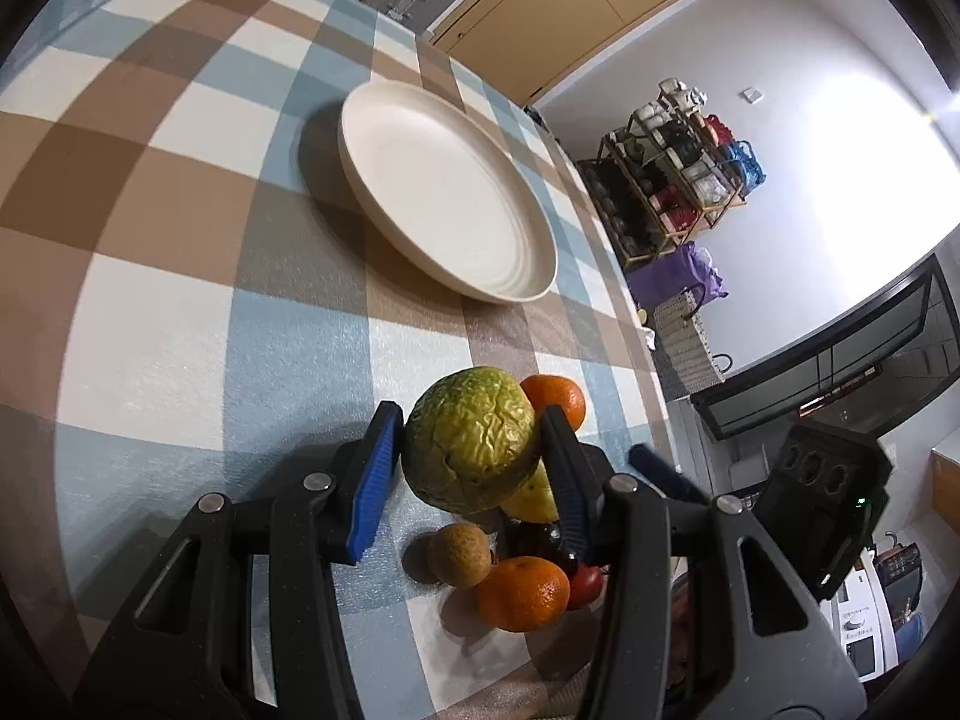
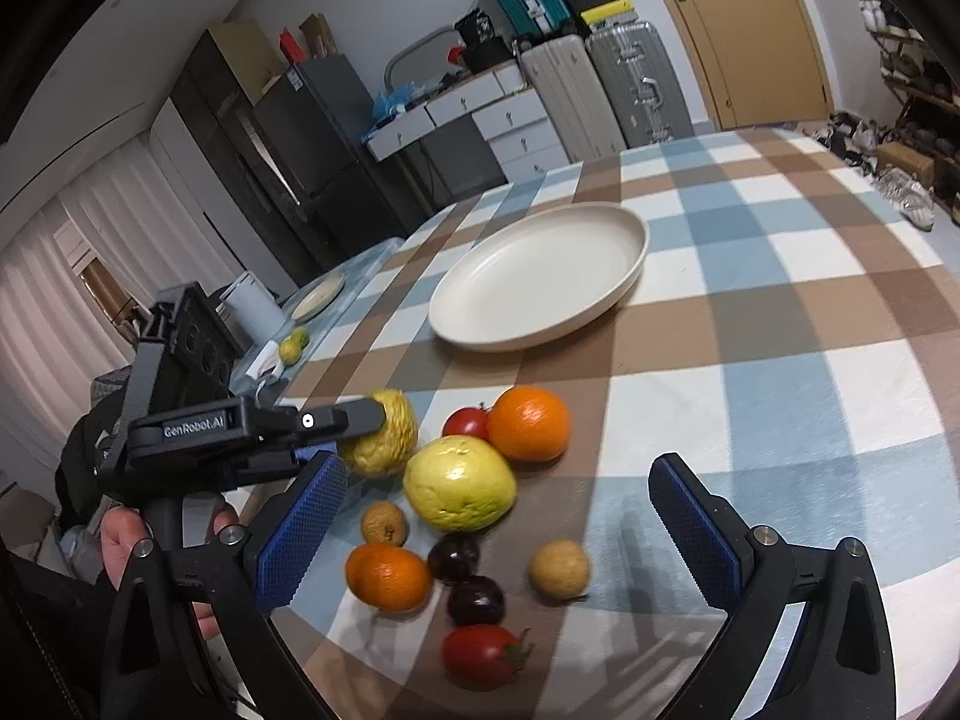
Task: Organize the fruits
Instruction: 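Grasp the wrinkled green fruit with the left gripper while the right gripper grasps the smooth yellow fruit, then lift both held fruits and carry them over the white plate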
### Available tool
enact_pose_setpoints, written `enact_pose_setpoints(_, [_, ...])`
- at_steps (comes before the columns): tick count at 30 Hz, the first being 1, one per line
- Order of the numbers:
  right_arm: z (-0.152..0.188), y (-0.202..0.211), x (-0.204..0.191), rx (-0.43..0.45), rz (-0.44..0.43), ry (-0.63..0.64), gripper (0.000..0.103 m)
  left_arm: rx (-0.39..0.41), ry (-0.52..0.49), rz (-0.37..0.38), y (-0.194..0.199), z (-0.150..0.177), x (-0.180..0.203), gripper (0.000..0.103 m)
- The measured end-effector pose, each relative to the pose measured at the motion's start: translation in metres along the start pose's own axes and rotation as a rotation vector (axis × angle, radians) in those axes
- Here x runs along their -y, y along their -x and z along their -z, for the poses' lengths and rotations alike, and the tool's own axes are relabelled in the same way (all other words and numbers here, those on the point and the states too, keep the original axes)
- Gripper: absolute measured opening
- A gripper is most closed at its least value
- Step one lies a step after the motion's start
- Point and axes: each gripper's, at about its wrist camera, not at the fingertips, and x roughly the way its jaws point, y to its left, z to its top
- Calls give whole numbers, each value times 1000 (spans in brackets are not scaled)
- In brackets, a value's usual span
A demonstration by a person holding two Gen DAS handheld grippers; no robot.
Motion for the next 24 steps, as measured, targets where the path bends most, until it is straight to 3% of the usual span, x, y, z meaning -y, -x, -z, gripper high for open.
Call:
enact_pose_setpoints(8, [4, -31, -11, -129, -17, -34, 103, 58, -41, -7, 29, 1, 3, 44])
enact_pose_setpoints(12, [1, -42, -13, -162, -13, -84, 100, 41, -38, 4, 29, 5, -2, 44])
enact_pose_setpoints(18, [-1, -56, -12, -210, 4, -129, 81, 49, -22, 9, 33, 7, -8, 44])
enact_pose_setpoints(20, [-1, -59, -11, -226, 3, -141, 65, 46, -17, 10, 34, 7, -11, 44])
enact_pose_setpoints(22, [-1, -59, -8, -227, 3, -159, 56, 44, -15, 10, 34, 5, -13, 44])
enact_pose_setpoints(24, [-1, -59, -3, -224, -13, -179, 56, 40, -17, 7, 34, 5, -14, 44])
